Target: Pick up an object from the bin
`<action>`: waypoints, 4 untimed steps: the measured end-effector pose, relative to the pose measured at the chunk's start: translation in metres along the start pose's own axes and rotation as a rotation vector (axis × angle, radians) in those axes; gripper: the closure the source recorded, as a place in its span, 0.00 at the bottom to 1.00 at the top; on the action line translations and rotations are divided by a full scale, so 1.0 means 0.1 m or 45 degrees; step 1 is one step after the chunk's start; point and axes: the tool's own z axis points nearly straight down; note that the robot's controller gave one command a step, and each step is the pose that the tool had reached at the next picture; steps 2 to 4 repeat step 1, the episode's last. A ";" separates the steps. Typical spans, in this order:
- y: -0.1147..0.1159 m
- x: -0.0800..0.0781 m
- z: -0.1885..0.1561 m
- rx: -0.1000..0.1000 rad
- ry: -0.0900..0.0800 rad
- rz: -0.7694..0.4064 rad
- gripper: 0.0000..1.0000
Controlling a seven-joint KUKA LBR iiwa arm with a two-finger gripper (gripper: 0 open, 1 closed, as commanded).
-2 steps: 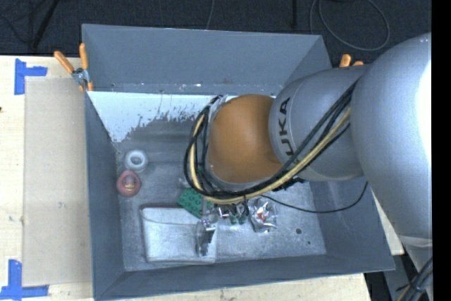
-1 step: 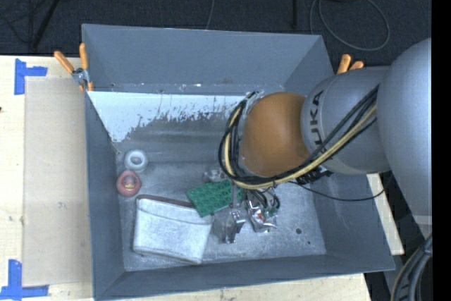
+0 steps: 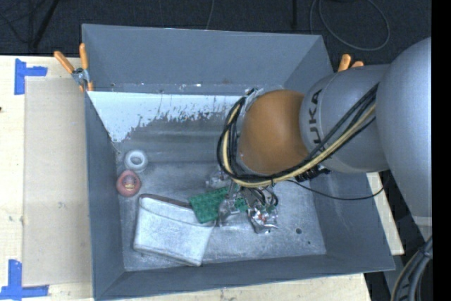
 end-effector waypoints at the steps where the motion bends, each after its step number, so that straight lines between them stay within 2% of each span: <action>1: 0.07 -0.14 -1.54 0.003 0.020 -0.012 1.00; 4: 0.07 -0.14 -1.54 0.003 0.020 -0.012 1.00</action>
Offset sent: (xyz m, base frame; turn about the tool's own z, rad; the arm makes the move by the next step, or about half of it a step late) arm 0.0070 0.0082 0.1507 -0.0147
